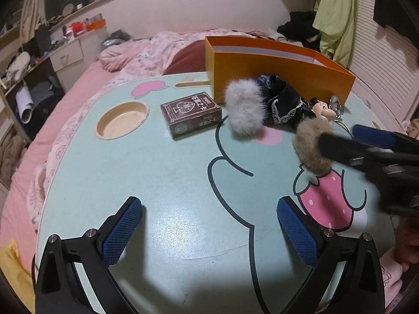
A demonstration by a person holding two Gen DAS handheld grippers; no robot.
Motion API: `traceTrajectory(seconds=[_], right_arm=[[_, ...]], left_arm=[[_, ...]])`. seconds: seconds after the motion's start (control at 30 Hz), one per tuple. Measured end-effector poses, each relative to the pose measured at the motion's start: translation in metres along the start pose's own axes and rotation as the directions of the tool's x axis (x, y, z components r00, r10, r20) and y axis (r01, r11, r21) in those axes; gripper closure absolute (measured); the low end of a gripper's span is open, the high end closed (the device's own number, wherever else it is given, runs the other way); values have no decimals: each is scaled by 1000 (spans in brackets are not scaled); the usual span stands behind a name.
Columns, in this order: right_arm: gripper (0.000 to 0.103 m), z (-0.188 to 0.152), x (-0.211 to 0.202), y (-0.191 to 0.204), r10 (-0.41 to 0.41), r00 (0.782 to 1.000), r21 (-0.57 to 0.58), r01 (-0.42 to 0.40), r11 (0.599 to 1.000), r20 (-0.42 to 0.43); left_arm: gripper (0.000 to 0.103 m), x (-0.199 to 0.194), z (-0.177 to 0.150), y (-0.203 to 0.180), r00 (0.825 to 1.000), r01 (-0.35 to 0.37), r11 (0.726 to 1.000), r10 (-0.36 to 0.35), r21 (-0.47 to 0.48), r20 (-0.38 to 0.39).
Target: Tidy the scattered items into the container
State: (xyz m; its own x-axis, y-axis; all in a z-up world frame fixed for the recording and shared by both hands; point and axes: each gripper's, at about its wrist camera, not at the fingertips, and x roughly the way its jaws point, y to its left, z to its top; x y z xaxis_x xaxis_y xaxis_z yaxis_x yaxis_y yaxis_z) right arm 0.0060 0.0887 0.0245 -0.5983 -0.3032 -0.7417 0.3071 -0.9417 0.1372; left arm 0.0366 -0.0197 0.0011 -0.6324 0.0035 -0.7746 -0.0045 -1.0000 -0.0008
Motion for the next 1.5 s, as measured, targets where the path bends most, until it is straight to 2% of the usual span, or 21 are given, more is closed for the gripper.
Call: traceTrajectory(seconds=[0.03, 0.07, 0.1, 0.13, 0.17, 0.2, 0.3, 0.5, 0.63, 0.7, 0.73, 0.8, 0.83, 0.93, 1.2, 1.47, 1.5], right_arm=[[20, 0, 6, 4, -17, 1000, -17, 17, 1000, -18], [29, 1, 14, 10, -41, 998, -43, 39, 998, -49], [43, 0, 22, 13, -52, 996, -59, 47, 997, -79], [46, -1, 24, 16, -63, 995, -75, 57, 996, -79], [60, -3, 22, 14, -59, 995, -80, 53, 995, -76], [68, -4, 22, 14, -42, 996, -79, 35, 996, -82], [75, -9, 11, 10, -19, 998, -69, 15, 997, -56], [75, -26, -27, -1, -2, 1000, -101, 4, 995, 26], [75, -44, -33, -12, -27, 999, -120, 29, 992, 20], [71, -53, -25, -19, -29, 1000, -105, 28, 994, -6], [65, -54, -26, -21, -45, 998, -107, 48, 993, 31], [24, -53, -22, -24, -114, 993, -100, 118, 988, 43], [23, -53, -20, -27, -108, 994, -78, 110, 991, 32], [23, -54, -23, -29, -89, 995, -66, 92, 994, 41], [23, -53, -20, -25, -108, 993, -80, 111, 991, 40], [23, -39, -11, -25, -140, 990, -71, 140, 988, -3], [31, -37, -10, -24, -142, 990, -71, 141, 987, -1]], left_arm=[[0, 0, 0, 0, 1000, 1, 1000, -1, 0, 0], [0, 0, 0, 0, 1000, 1, 1000, -1, 0, 0], [0, 1, 0, 0, 1000, 3, 1000, -3, 0, 1], [0, 1, 0, 1, 1000, 3, 1000, -3, 0, 1], [0, 0, 0, 1, 1000, 3, 1000, -3, 0, 1], [0, 0, 0, 1, 1000, 3, 1000, -3, 0, 1], [0, 0, 0, 1, 1000, 4, 1000, -4, 0, 1], [0, 0, -1, 1, 1000, 4, 1000, -4, 0, 3], [0, 0, 0, 1, 1000, 4, 1000, -4, 0, 3], [0, 0, 0, 1, 1000, 3, 1000, -3, 2, 3], [0, -1, 0, 1, 1000, 4, 1000, -4, 1, 3], [0, -1, 0, 1, 1000, 3, 1000, -3, 4, 5], [0, -2, 0, 1, 1000, 3, 1000, -3, 4, 6], [0, -2, 0, 0, 1000, 4, 1000, -4, 5, 7], [0, -4, 1, -2, 1000, 6, 1000, -6, 5, 8], [0, -4, 0, -2, 1000, 6, 1000, -6, 5, 8], [0, -4, 0, -2, 1000, 6, 1000, -6, 5, 8]])
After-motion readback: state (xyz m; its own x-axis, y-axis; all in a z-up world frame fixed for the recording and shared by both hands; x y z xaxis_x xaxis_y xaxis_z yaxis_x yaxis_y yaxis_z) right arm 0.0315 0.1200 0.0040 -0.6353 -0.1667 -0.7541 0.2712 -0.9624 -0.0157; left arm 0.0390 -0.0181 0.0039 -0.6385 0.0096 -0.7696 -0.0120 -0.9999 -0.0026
